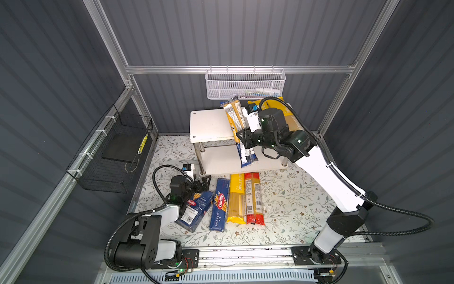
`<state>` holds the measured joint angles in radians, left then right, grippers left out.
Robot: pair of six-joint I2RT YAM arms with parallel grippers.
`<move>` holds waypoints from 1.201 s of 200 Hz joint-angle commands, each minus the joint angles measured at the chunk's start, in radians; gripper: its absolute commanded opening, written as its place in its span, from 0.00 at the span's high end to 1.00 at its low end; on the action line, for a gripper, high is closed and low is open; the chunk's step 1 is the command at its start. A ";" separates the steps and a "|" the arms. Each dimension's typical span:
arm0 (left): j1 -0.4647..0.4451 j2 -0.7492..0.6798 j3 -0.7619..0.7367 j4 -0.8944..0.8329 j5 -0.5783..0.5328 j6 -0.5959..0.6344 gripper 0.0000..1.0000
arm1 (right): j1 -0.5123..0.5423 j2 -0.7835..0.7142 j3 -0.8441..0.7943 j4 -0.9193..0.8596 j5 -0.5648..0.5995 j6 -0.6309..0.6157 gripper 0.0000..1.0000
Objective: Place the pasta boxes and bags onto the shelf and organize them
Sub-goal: 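Carry the clear spaghetti bag over the top shelf beside the yellow bags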
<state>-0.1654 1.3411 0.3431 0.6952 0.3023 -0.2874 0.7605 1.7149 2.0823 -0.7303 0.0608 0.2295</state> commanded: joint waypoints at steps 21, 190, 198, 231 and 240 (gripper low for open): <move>-0.020 0.024 -0.011 -0.101 0.035 -0.014 0.01 | -0.015 0.030 0.145 0.081 0.048 -0.046 0.78; -0.022 0.021 -0.012 -0.098 0.035 -0.014 0.01 | -0.135 0.141 0.254 0.173 -0.017 0.034 0.78; -0.022 0.020 -0.013 -0.099 0.034 -0.013 0.01 | -0.139 0.146 0.254 0.174 -0.021 0.038 0.78; -0.022 0.021 -0.015 -0.096 0.035 -0.015 0.01 | -0.166 0.170 0.251 0.182 -0.043 0.068 0.73; -0.022 0.024 -0.012 -0.098 0.035 -0.016 0.01 | -0.175 0.176 0.248 0.186 -0.048 0.082 0.73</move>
<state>-0.1696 1.3422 0.3443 0.6960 0.3023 -0.2806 0.6174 1.8751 2.2929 -0.6937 0.0170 0.2855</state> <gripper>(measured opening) 0.993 0.283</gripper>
